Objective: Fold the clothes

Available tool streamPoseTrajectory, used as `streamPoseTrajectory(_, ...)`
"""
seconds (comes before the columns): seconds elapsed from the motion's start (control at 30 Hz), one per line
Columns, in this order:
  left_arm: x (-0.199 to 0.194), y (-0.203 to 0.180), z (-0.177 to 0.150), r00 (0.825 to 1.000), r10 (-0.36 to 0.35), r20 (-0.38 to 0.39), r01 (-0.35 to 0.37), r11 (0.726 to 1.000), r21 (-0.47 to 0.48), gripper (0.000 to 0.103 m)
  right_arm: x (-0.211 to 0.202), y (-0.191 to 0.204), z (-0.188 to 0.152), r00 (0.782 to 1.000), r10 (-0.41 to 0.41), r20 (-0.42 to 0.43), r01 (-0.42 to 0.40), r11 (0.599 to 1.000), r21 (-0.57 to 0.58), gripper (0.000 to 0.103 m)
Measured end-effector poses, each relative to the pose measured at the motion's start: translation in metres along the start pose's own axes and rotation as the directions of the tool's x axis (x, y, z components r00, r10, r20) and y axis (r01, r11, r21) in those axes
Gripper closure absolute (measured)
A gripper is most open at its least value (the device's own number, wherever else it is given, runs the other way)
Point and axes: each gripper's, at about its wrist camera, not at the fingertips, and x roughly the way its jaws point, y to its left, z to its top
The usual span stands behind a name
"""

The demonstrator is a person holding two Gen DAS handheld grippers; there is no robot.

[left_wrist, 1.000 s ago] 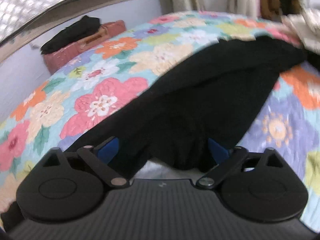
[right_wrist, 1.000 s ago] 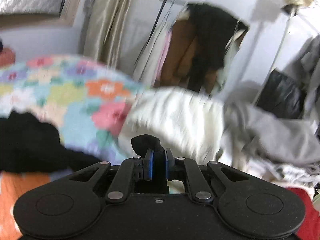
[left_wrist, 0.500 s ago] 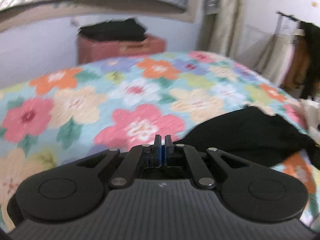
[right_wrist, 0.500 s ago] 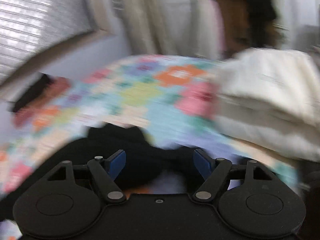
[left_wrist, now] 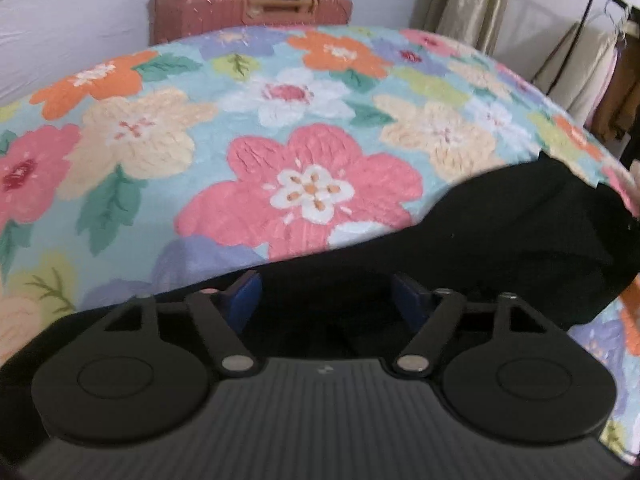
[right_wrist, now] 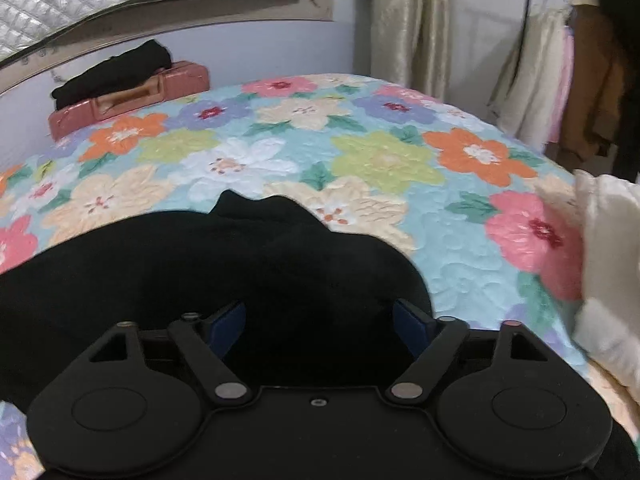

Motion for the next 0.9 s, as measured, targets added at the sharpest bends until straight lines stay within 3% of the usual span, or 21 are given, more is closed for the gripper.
streamPoseTrajectory(0.03,0.0,-0.003,-0.002,1.0,0.01,0.01,-0.011,1.0,0.019,0.025,-0.003,0.0,0.001,1.0,0.012,0.002,-0.012,1.0,-0.022,0.092)
streamPoseTrajectory(0.1,-0.001,-0.009,-0.004,0.999,0.025,0.034,-0.026,0.998,0.052,0.033,-0.029,0.007,0.003,0.995,-0.039,0.091,0.047,0.996,-0.08,0.094)
streamPoseTrajectory(0.13,-0.003,-0.011,-0.004,0.998,0.024,0.053,-0.027,0.997,0.066,0.043,-0.047,0.009,0.002,0.992,-0.063,0.11,0.071,0.994,-0.079,0.094)
streamPoseTrajectory(0.17,-0.005,-0.014,-0.003,0.997,0.023,0.068,-0.028,0.997,0.073,0.047,-0.067,0.011,0.0,0.989,-0.084,0.121,0.093,0.993,-0.069,0.094)
streamPoseTrajectory(0.23,-0.009,-0.018,-0.001,0.996,0.015,0.09,-0.022,0.997,0.079,0.055,-0.1,0.009,-0.007,0.992,-0.04,0.116,0.044,0.998,-0.036,0.094)
streamPoseTrajectory(0.27,-0.011,-0.019,0.001,0.996,0.005,0.089,-0.011,0.997,0.07,0.067,-0.111,0.006,-0.013,0.995,-0.027,0.101,0.029,0.999,-0.016,0.094)
streamPoseTrajectory(0.37,-0.022,-0.024,0.001,0.995,-0.046,0.088,0.042,0.998,0.046,0.08,-0.125,-0.007,-0.04,1.0,-0.018,-0.001,0.018,0.998,0.054,0.094)
streamPoseTrajectory(0.47,-0.039,-0.036,-0.004,0.991,-0.077,0.107,0.069,0.995,0.074,0.084,-0.125,-0.017,-0.063,0.993,0.03,-0.115,-0.017,0.993,0.114,0.094)
streamPoseTrajectory(0.53,-0.045,-0.044,-0.008,0.99,-0.096,0.103,0.087,0.992,0.093,0.084,-0.126,-0.018,-0.075,0.988,0.074,-0.137,-0.052,0.986,0.156,0.094)
streamPoseTrajectory(0.6,-0.045,-0.05,-0.011,0.991,-0.094,0.094,0.082,0.99,0.118,0.082,-0.132,-0.017,-0.077,0.991,0.051,-0.125,-0.029,0.986,0.166,0.095)
streamPoseTrajectory(0.73,-0.038,-0.055,-0.016,0.996,-0.025,0.09,0.01,0.987,0.162,0.039,-0.147,-0.024,-0.066,0.993,-0.117,-0.022,0.119,0.97,0.21,0.097)
streamPoseTrajectory(0.77,-0.036,-0.053,-0.017,0.996,-0.002,0.089,-0.013,0.986,0.165,0.033,-0.149,-0.024,-0.061,0.988,-0.156,0.009,0.151,0.968,0.199,0.097)
streamPoseTrajectory(0.83,-0.033,-0.046,-0.017,0.996,0.033,0.083,-0.047,0.984,0.171,0.029,-0.148,-0.023,-0.055,0.979,-0.196,0.055,0.184,0.968,0.169,0.097)
streamPoseTrajectory(0.9,-0.031,-0.04,-0.017,0.996,0.035,0.081,-0.049,0.983,0.177,0.02,-0.139,-0.023,-0.052,0.98,-0.186,0.07,0.175,0.974,0.144,0.097)
